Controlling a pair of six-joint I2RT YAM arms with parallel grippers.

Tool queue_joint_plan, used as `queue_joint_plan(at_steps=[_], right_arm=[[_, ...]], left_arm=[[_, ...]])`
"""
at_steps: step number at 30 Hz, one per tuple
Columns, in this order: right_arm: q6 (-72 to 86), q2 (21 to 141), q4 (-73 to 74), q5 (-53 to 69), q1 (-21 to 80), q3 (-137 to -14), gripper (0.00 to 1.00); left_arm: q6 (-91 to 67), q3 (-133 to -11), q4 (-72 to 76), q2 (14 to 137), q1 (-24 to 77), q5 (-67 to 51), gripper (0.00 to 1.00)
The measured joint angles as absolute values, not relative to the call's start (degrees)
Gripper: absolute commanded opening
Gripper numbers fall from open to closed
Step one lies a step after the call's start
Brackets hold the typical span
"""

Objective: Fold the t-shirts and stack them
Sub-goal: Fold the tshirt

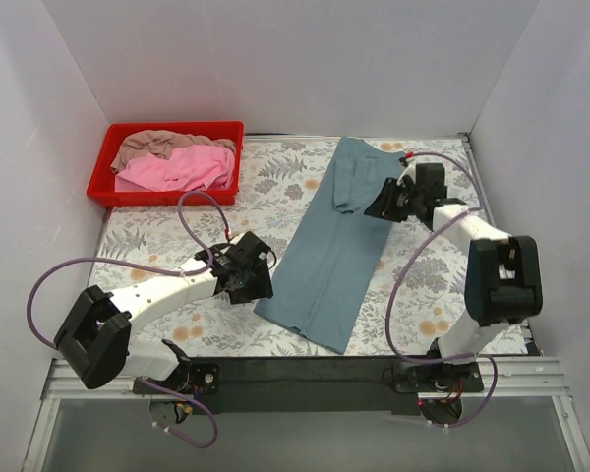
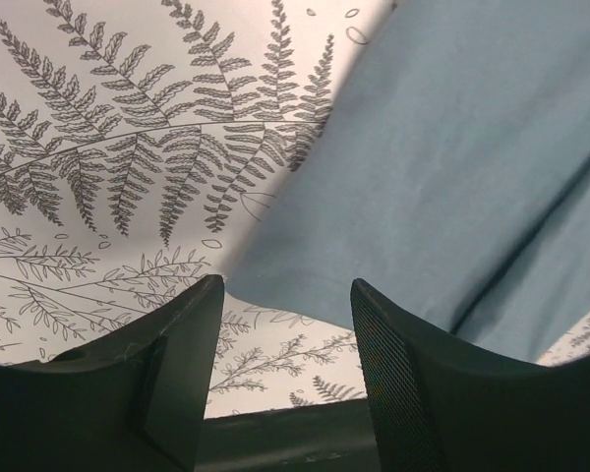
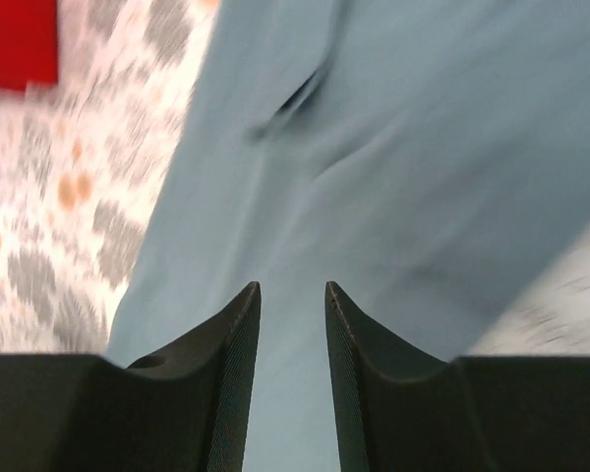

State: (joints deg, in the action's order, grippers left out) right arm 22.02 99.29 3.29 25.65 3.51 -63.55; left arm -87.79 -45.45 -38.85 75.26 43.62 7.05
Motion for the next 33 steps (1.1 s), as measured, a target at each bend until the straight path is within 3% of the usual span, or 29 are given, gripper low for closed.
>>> queue_joint_plan(at_steps=[7, 14, 20, 26, 28, 33], right_arm=[[23.0, 76.7, 8.9, 18.0, 18.9, -42.7, 0.41], [27.3, 60.8, 22.0, 10.5, 27.1, -32.8, 0.43], [32.3, 52.4, 28.7, 8.9, 31.6, -28.9, 0.48], [36.6, 48.8, 31.9, 9.9, 34.2, -24.9, 0.55], [38.8, 47.6, 32.9, 10.5, 36.0, -23.9, 0.56], [43.0, 46.3, 33.4, 10.4, 39.9, -23.4, 0.55]], left_arm=[[-86.8, -45.5, -40.6, 78.7, 43.6, 8.2, 0.53], [-84.9, -45.5, -40.7, 83.2, 43.6, 7.4, 0.5], [-83.7, -45.8, -40.3, 85.0, 43.6, 6.2, 0.35], [-83.9, -45.5, -38.7, 85.1, 43.6, 3.8, 0.08], [-84.3, -45.3, -38.0, 85.0, 43.6, 2.9, 0.03], [-87.0, -43.3, -36.9, 83.4, 44.1, -0.1, 0.01]])
